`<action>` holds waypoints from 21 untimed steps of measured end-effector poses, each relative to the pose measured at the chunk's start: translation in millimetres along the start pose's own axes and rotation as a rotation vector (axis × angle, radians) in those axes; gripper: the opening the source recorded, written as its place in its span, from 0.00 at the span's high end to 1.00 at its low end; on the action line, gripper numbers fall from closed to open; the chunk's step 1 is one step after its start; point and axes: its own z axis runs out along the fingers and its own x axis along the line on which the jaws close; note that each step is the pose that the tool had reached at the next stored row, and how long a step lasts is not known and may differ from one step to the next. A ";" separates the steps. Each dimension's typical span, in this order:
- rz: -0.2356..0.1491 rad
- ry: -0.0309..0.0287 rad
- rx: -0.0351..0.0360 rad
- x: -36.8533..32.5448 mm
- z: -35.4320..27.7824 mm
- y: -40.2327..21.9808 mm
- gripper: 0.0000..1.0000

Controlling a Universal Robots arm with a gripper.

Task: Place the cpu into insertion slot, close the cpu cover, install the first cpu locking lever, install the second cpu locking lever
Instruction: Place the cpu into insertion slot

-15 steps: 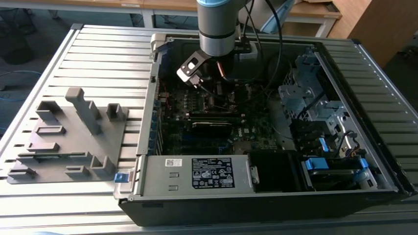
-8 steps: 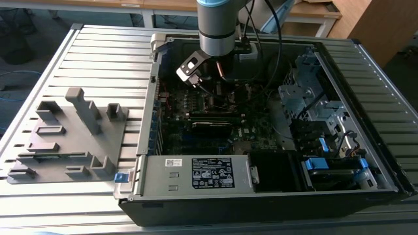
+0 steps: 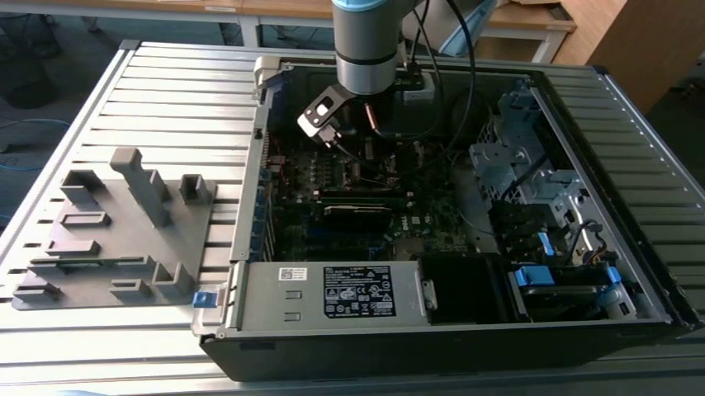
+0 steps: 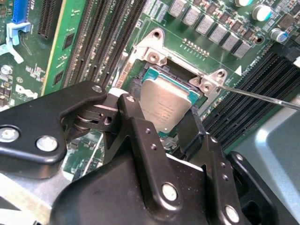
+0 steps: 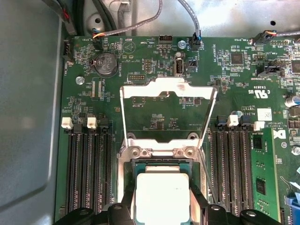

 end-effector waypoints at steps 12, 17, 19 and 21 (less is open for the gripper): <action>-0.013 0.0013 0.0000 -0.1 0.8 0.3 0.46; -0.013 0.0018 -0.0003 0.0 1.0 0.3 0.46; -0.013 0.0017 -0.0002 0.0 1.4 0.2 0.46; -0.013 0.0011 0.0003 -0.1 2.3 0.0 0.46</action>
